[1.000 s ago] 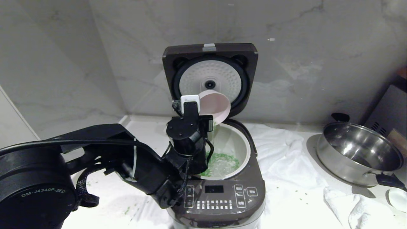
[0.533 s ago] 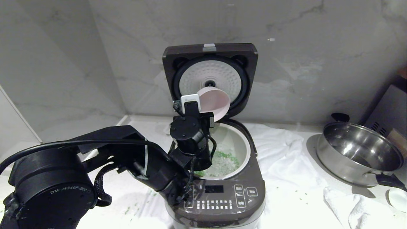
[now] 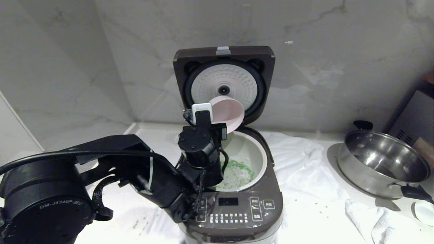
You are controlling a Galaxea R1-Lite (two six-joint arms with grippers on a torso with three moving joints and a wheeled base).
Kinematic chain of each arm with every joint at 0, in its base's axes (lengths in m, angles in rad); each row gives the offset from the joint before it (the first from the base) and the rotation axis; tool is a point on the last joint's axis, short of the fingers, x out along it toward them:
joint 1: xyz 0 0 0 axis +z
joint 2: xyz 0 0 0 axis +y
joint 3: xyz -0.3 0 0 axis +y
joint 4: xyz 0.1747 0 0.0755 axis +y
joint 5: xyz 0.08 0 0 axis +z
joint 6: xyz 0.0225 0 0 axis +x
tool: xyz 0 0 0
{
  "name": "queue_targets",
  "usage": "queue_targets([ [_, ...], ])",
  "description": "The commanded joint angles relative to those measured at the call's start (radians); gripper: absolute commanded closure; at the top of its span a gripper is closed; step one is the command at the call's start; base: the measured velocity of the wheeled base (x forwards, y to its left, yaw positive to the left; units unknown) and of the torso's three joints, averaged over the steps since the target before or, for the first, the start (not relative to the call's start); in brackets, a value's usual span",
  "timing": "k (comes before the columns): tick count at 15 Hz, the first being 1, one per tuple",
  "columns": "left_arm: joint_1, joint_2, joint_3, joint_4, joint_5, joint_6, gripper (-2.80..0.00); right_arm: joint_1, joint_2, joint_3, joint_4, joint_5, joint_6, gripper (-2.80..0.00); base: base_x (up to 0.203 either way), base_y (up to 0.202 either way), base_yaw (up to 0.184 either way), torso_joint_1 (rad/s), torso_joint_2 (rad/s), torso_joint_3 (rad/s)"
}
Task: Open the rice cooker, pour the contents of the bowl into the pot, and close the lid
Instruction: Pour the water from the bowl into the rice cooker, then place the bowl on the table
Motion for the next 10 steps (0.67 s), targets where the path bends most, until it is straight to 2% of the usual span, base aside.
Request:
queue_targets([
  [1,0.016,-0.073,0.061,-0.009,0.001,0.001,0.0,0.0,0.0,0.002,-0.001,0.0,0.0,0.0,0.0,0.0,0.0,0.0,0.0,0.0],
  [3,0.039,-0.136,0.099,0.034,-0.005,-0.004,0.0,0.0,0.0,0.002,0.0,0.0,0.0,0.0,0.0,0.0,0.0,0.0,0.0,0.0],
  [6,0.087,-0.24,0.108,0.201,-0.014,-0.029,0.0,0.0,0.0,0.002,0.0,0.0,0.0,0.0,0.0,0.0,0.0,0.0,0.0,0.0],
  [8,0.093,-0.34,0.126,0.385,-0.056,-0.125,0.0,0.0,0.0,0.002,0.0,0.0,0.001,0.0,0.0,0.0,0.0,0.0,0.0,0.0],
  [10,0.095,-0.472,0.171,0.614,-0.17,-0.221,0.0,0.0,0.0,0.002,0.0,0.0,0.0,0.0,0.0,0.0,0.0,0.0,0.0,0.0],
])
